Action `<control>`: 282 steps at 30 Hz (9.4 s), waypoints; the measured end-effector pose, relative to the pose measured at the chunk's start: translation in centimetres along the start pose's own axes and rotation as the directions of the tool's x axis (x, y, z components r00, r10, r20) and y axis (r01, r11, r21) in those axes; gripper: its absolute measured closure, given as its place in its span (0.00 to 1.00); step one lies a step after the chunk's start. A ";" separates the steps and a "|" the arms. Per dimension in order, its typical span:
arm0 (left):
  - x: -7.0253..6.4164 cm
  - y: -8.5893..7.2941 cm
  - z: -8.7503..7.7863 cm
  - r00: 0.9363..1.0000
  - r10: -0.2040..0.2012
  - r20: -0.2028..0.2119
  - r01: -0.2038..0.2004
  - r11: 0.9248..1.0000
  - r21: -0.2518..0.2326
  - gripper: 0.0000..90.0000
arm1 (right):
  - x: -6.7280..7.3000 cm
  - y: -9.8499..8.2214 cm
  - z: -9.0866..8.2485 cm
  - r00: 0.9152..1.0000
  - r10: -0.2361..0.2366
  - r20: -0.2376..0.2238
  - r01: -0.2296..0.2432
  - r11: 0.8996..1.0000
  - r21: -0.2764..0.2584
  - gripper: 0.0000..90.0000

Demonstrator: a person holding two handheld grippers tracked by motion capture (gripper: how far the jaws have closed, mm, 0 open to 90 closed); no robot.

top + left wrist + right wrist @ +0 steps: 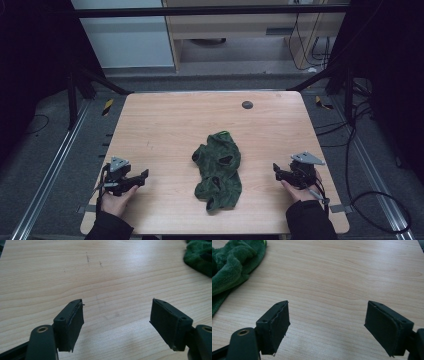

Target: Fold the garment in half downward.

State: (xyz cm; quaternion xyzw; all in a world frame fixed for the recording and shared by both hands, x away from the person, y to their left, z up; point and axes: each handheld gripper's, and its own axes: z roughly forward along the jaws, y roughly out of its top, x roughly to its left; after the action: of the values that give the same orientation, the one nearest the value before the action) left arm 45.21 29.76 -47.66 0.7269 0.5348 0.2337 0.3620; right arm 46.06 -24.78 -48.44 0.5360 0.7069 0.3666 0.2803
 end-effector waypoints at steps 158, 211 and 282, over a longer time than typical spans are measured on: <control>-12.1 10.5 13.4 0.934 0.165 0.317 -0.210 0.971 0.111 0.95 | 9.2 7.5 10.2 0.941 -0.019 -0.339 0.081 0.983 0.168 0.92; -13.8 10.4 1.6 0.870 0.319 0.377 -0.304 0.947 -0.100 0.95 | 10.4 8.8 1.5 0.856 -0.213 -0.472 0.188 0.977 -0.102 0.91; -15.5 1.5 1.1 0.825 0.325 0.462 -0.398 0.915 0.068 0.87 | 10.7 -0.4 -1.1 0.809 -0.148 -0.569 0.233 0.969 0.078 0.73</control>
State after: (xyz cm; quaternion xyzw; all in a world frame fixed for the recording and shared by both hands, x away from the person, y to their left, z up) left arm 42.00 14.55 -46.47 0.8757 0.3080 0.0834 0.3624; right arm 42.07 -14.75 -48.19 0.3503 0.8327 0.4251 0.0571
